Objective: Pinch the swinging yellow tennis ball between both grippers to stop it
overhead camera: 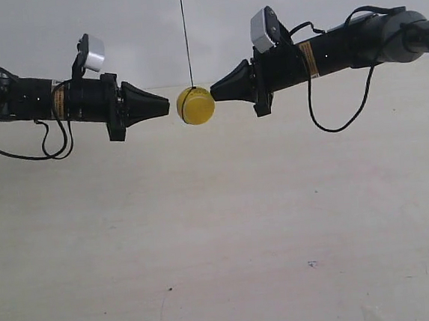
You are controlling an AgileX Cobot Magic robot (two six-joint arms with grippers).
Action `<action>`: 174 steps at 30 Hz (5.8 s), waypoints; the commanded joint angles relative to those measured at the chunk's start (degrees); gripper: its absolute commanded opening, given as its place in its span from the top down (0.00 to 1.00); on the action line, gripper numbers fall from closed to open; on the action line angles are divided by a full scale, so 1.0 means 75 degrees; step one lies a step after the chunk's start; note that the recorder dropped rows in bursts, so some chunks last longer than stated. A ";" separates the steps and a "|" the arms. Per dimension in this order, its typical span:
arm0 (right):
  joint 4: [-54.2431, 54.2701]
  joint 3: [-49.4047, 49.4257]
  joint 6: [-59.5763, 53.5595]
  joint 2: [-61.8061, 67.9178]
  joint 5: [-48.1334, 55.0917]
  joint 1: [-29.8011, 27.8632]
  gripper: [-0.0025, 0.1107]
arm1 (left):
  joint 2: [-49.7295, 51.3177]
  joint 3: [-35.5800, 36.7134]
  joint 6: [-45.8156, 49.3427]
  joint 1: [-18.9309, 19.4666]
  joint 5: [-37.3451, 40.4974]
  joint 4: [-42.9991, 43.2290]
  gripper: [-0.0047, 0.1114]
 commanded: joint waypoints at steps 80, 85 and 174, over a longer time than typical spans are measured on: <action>0.0040 -0.0038 -0.0022 -0.0050 -0.0297 0.0126 0.98 | 0.0012 -0.0022 0.0344 -0.0267 -0.0404 -0.0151 0.92; 0.0040 -0.0038 -0.0022 -0.0050 -0.0297 0.0126 0.98 | 0.0012 -0.0022 0.0344 -0.0267 -0.0257 -0.0099 0.92; 0.0040 0.1669 0.3247 -1.1426 0.3846 -0.2628 0.98 | -1.3778 0.3439 -0.3172 0.0191 0.5724 0.0577 0.92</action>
